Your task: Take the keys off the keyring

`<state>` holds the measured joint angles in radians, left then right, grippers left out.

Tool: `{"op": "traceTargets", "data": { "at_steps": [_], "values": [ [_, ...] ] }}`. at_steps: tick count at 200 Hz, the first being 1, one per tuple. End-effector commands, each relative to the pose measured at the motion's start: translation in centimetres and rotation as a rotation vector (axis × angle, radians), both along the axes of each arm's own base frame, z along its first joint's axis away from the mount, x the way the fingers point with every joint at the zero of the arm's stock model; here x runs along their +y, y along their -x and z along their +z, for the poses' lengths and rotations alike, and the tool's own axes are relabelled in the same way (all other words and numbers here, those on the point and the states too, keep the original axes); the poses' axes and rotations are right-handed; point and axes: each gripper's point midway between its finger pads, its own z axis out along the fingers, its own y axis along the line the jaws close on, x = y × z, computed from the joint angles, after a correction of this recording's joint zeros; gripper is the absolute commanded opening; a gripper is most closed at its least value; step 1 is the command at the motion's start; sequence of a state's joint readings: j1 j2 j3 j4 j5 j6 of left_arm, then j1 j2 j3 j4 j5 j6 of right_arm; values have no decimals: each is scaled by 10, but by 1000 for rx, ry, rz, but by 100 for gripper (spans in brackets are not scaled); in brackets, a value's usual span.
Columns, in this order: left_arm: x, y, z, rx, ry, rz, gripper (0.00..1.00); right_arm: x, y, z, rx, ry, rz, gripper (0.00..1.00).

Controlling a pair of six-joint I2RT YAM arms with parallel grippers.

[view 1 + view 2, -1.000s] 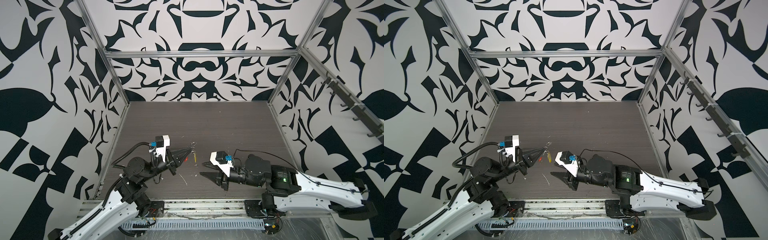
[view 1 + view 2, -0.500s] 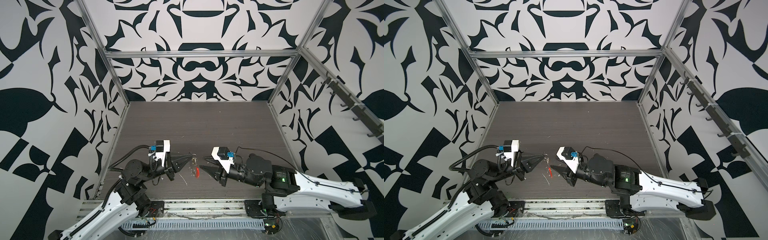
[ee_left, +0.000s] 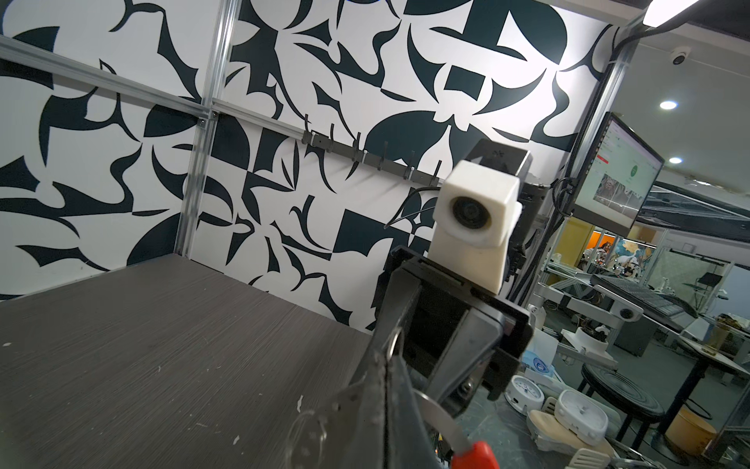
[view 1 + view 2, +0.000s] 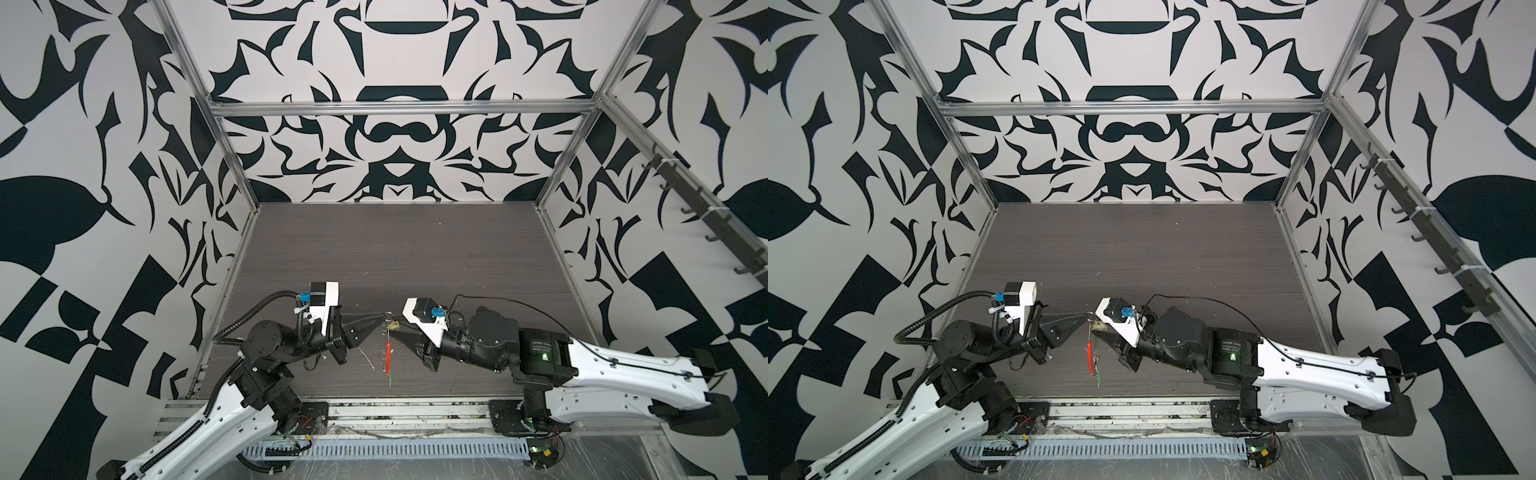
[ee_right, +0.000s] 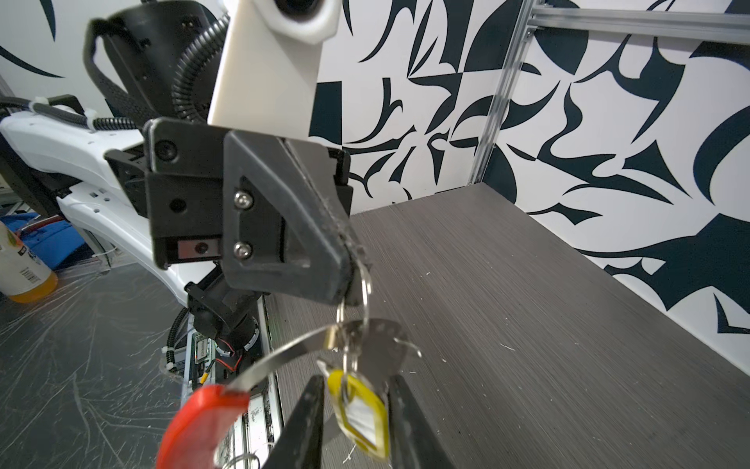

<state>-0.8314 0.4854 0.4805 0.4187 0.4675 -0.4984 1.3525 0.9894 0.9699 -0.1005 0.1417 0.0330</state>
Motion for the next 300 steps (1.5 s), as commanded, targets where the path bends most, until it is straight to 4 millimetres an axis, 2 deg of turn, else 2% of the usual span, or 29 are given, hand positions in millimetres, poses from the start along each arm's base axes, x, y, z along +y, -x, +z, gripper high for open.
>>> {"op": "traceTargets", "data": {
  "at_steps": [1, 41, 79, 106, 137, 165, 184, 203, 252, 300],
  "values": [
    [4, 5, 8, -28, 37, -13, 0, 1, 2, 33, -35, -92, 7, 30],
    [4, 5, 9, -29, 46, -13, 0, 3, 1, 32, -39, -78, 9, 11],
    [3, 5, 12, -31, 58, -20, 0, 5, 2, 27, -32, -62, 18, 3],
    [1, 5, 12, -29, 63, -32, 0, 10, 4, 23, -22, -45, 30, 1],
    [1, 4, 11, -25, 61, -26, 0, 14, 4, 14, 0, 0, 32, 5],
    [3, 5, 11, -26, 62, -23, 0, 8, 6, 12, 21, -5, 36, 9],
    [4, 6, 12, -30, 67, -23, 0, 1, 12, 15, 34, -27, 54, 21],
    [5, 7, 13, -34, 70, -25, 0, -4, 17, 17, 44, -48, 76, 27],
    [4, 9, 11, -38, 72, -35, 0, -13, 21, 31, 35, -127, 84, 34],
    [4, 11, 12, -39, 70, -47, 0, -25, 15, 59, -19, -232, 47, 35]
  ]
}}
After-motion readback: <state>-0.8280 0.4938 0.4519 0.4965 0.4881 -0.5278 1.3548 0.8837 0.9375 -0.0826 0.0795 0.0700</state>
